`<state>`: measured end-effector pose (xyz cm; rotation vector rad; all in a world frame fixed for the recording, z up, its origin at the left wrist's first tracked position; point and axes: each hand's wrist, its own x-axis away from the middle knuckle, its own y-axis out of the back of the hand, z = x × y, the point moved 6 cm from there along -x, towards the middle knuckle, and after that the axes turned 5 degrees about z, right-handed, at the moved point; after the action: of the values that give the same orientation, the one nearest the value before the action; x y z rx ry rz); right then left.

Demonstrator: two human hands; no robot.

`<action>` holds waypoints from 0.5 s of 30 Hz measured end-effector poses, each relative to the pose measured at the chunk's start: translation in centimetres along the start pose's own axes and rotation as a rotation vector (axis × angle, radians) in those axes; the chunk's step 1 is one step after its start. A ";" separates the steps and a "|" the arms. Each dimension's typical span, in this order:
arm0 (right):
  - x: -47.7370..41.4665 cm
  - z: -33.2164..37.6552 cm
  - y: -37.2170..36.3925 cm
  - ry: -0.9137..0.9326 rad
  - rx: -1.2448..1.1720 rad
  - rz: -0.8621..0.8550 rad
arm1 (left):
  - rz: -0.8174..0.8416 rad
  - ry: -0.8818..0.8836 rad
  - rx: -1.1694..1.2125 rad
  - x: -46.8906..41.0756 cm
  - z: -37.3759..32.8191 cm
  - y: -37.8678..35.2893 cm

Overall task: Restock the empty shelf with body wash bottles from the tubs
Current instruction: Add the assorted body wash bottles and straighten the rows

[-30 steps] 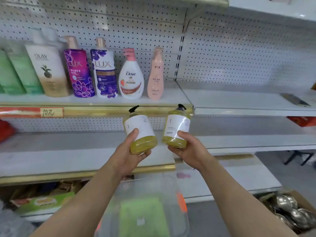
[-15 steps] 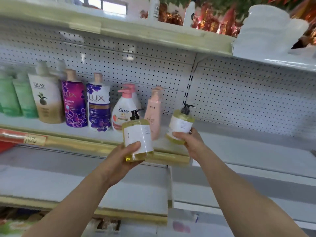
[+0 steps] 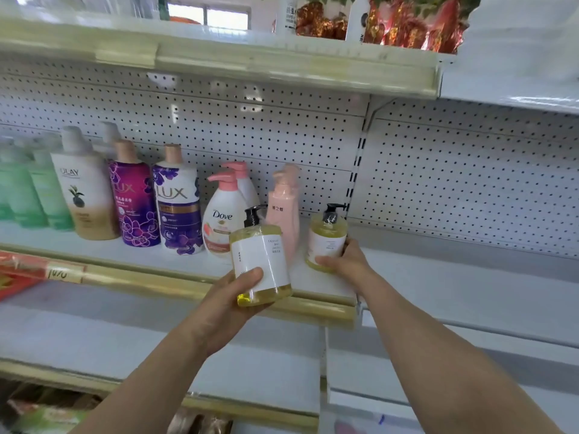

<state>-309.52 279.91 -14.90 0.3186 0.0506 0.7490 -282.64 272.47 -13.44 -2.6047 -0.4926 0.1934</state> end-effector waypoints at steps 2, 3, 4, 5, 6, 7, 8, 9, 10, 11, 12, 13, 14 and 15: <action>-0.2 -0.1 -0.1 0.005 0.014 -0.010 | 0.002 0.007 -0.003 0.0 -0.1 0.0; -0.2 0.0 -0.1 0.009 0.017 -0.023 | 0.007 0.012 -0.005 0.0 -0.1 0.0; -0.3 0.0 -0.2 0.018 0.017 -0.036 | 0.012 0.017 -0.010 0.1 -0.1 0.0; -0.3 0.0 -0.3 0.022 0.023 -0.050 | 0.016 0.022 -0.015 0.2 -0.2 0.0; -0.3 0.1 -0.4 0.022 0.039 -0.056 | 0.018 0.025 -0.018 0.3 -0.2 0.0; -0.2 0.2 -0.5 0.012 0.062 -0.054 | 0.020 0.028 -0.020 0.4 -0.2 0.0; -0.1 0.2 -0.6 -0.001 0.073 -0.042 | 0.022 0.031 -0.023 0.5 -0.3 -0.1; 0.1 0.2 -0.6 -0.025 0.069 -0.024 | 0.026 0.035 -0.026 0.6 -0.3 -0.2; 0.4 0.3 -0.6 -0.053 0.053 -0.014 | 0.028 0.039 -0.035 0.6 -0.3 -0.2; 0.9 0.7 -0.5 -0.069 0.039 -0.028 | 0.026 0.044 -0.045 0.7 -0.4 -0.3; 1.6 1.3 -0.2 -0.073 0.034 -0.084 | 0.023 0.049 -0.060 0.7 -0.4 -0.4; 2.6 2.3 0.2 -0.065 0.037 -0.167 | 0.017 0.054 -0.072 0.6 -0.4 -0.5; 3.9 3.4 0.6 -0.052 0.027 -0.257 | 0.011 0.056 -0.085 0.6 -0.4 -0.7; 5.3 4.6 0.7 -0.022 -0.002 -0.334 | 0.004 0.055 -0.096 0.4 -0.4 -1.0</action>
<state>-305.40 282.79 -9.96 0.3074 0.0800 0.4146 -282.45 273.24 -12.61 -2.6962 -0.4889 0.1018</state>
